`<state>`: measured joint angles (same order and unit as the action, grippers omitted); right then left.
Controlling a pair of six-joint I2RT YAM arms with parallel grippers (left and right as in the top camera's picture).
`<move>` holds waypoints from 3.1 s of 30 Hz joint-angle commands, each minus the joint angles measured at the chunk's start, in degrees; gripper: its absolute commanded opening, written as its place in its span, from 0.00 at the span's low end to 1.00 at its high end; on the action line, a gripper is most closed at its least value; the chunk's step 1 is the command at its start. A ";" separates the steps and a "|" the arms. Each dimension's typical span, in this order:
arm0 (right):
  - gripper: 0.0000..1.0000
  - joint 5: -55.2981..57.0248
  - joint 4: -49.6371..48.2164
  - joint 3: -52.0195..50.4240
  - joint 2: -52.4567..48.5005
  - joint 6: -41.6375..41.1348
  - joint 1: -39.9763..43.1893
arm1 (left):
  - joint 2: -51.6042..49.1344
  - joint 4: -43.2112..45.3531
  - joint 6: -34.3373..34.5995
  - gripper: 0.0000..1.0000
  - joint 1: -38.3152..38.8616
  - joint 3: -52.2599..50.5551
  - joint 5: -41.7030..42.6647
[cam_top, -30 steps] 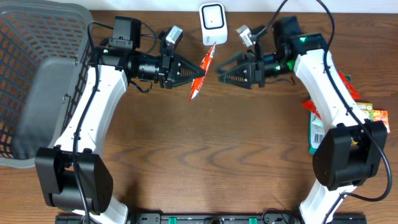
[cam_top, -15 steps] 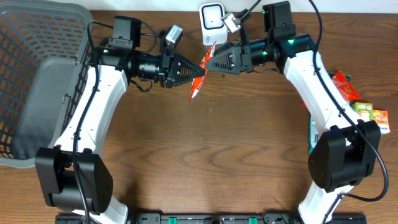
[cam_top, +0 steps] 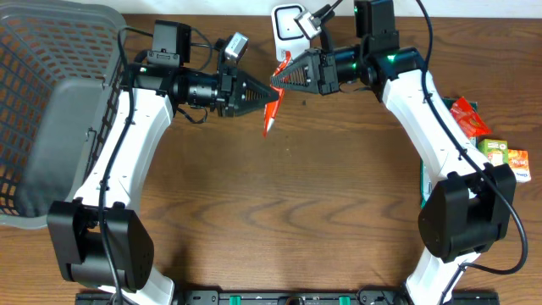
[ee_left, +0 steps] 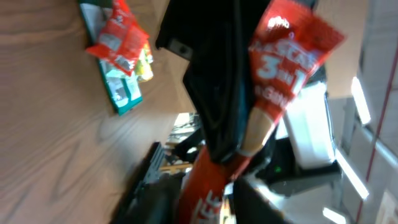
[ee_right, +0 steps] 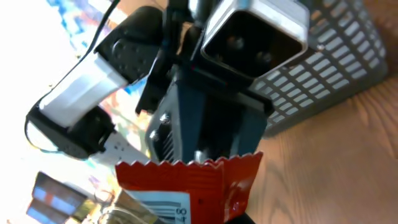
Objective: Scan the item barcode
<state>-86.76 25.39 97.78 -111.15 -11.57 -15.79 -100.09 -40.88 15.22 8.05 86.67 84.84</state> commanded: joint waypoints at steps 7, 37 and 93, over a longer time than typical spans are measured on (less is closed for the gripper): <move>0.01 21.86 7.23 0.76 0.68 -0.57 -0.07 | 0.11 2.19 -0.33 0.63 -2.60 -0.20 -20.44; 0.95 82.79 39.41 -1.03 -8.48 -2.05 -8.92 | 0.11 -6.69 -0.55 0.64 -4.07 -0.20 -51.93; 0.01 64.61 32.52 -10.29 -1.90 6.93 1.22 | 0.11 -7.04 -0.55 0.63 -4.07 -0.31 -55.98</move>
<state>-21.15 59.18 88.23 -112.22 -5.50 -15.00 -100.09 -47.75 15.18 3.95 86.63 29.58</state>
